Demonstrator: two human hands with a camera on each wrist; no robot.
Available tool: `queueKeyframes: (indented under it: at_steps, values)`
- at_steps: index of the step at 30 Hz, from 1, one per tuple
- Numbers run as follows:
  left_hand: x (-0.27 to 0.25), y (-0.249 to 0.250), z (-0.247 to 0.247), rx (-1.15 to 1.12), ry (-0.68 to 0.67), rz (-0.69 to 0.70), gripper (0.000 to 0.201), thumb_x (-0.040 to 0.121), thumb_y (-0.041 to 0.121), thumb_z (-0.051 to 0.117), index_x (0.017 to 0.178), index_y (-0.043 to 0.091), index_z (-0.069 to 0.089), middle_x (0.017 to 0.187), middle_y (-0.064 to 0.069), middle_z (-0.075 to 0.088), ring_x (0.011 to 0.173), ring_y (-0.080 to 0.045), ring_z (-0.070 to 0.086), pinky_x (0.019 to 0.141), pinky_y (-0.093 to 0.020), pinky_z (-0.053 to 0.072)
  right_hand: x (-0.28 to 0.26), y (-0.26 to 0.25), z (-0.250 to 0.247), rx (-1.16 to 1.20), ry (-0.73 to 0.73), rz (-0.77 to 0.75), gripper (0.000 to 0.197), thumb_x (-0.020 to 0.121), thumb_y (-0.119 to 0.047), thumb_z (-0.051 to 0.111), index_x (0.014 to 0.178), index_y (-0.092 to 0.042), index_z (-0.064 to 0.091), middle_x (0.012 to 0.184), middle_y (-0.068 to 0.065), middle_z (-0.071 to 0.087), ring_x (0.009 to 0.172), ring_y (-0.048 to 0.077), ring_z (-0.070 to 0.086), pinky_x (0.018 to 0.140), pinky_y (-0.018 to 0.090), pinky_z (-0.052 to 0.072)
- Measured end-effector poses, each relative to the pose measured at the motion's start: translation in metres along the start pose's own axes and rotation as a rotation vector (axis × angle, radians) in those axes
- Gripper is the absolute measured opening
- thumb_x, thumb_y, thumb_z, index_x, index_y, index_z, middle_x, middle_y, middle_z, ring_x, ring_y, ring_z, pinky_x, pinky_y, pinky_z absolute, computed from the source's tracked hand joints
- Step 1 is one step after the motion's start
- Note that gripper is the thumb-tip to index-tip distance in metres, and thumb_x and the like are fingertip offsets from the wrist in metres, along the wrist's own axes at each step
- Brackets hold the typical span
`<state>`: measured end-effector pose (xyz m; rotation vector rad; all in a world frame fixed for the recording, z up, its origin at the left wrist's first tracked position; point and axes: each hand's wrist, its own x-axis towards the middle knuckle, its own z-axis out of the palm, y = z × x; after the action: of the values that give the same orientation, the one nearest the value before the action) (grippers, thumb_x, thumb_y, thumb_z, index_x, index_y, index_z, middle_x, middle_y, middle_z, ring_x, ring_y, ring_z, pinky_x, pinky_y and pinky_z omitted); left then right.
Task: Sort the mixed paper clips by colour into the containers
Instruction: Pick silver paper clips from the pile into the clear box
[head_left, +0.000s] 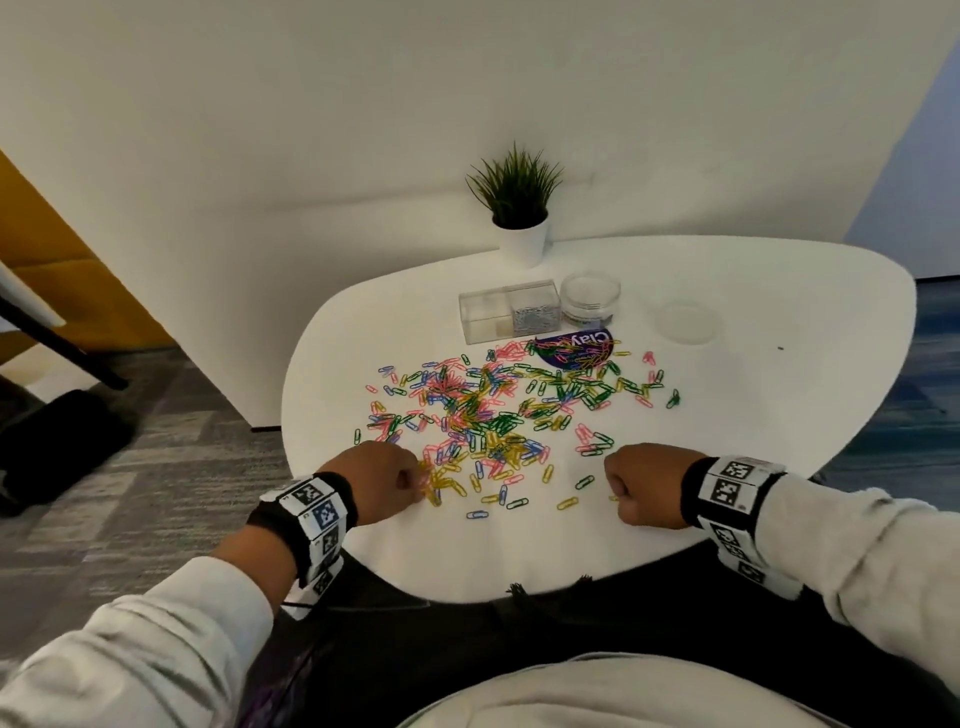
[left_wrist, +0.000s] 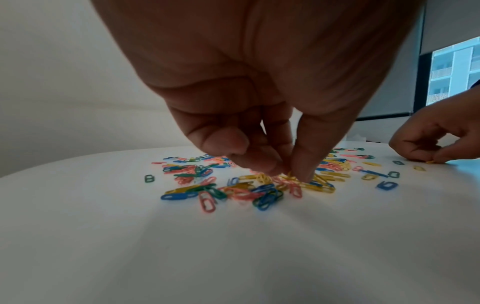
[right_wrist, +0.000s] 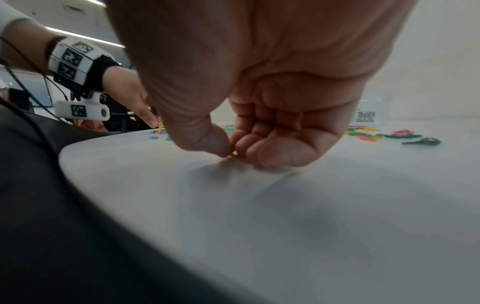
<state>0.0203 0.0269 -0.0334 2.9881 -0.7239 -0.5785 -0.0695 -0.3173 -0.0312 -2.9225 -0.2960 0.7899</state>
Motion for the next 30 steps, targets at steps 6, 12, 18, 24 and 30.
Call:
queueKeyframes:
  at_steps: [6, 12, 18, 24, 30]
  values:
    - [-0.005, 0.0, -0.008, -0.396, 0.141, -0.05, 0.009, 0.075, 0.017, 0.072, 0.068, 0.016, 0.067, 0.079, 0.006, 0.071, 0.078, -0.01, 0.065, 0.071, -0.026, 0.053, -0.004, 0.011, -0.005, 0.186, 0.076, 0.012, 0.012, 0.085, -0.026, 0.058, 0.085, -0.014, 0.057, 0.089, 0.005, 0.065, 0.07, 0.016, 0.052, 0.064, 0.03, 0.044]
    - [-0.011, 0.006, -0.015, -1.129, 0.155, -0.094, 0.018, 0.079, -0.007, 0.075, 0.08, 0.002, 0.059, 0.074, -0.015, 0.071, 0.067, -0.024, 0.068, 0.061, -0.031, 0.057, 0.012, 0.005, -0.014, 1.216, 0.101, 0.192, 0.027, 0.088, -0.001, 0.044, 0.101, -0.01, 0.065, 0.07, 0.01, 0.059, 0.054, 0.018, 0.05, 0.049, 0.027, 0.044]
    - [-0.013, 0.015, -0.017, -1.45, -0.003, -0.155, 0.023, 0.091, -0.014, 0.049, 0.096, 0.002, 0.065, 0.079, -0.015, 0.064, 0.066, -0.022, 0.062, 0.055, -0.027, 0.055, 0.019, -0.014, -0.012, 1.384, 0.023, 0.288, 0.016, 0.078, -0.001, 0.043, 0.072, -0.01, 0.054, 0.067, 0.006, 0.047, 0.052, 0.015, 0.038, 0.048, 0.023, 0.028]
    - [-0.002, 0.036, -0.008, -1.07, -0.013, -0.125, 0.016, 0.09, -0.001, 0.055, 0.081, 0.011, 0.062, 0.07, -0.006, 0.056, 0.052, -0.014, 0.049, 0.049, -0.023, 0.039, 0.025, -0.034, -0.001, 0.118, 0.078, -0.108, 0.01, 0.091, -0.036, 0.059, 0.098, -0.029, 0.061, 0.107, -0.012, 0.058, 0.095, 0.012, 0.053, 0.082, 0.03, 0.046]
    - [0.005, 0.052, 0.005, 0.238, 0.068, 0.124, 0.031, 0.098, 0.046, 0.045, 0.125, 0.038, 0.06, 0.126, 0.013, 0.058, 0.117, -0.019, 0.057, 0.095, -0.035, 0.048, 0.031, -0.041, 0.005, 0.044, 0.043, -0.149, 0.011, 0.092, -0.03, 0.058, 0.098, -0.022, 0.061, 0.105, -0.003, 0.062, 0.091, 0.016, 0.055, 0.079, 0.031, 0.046]
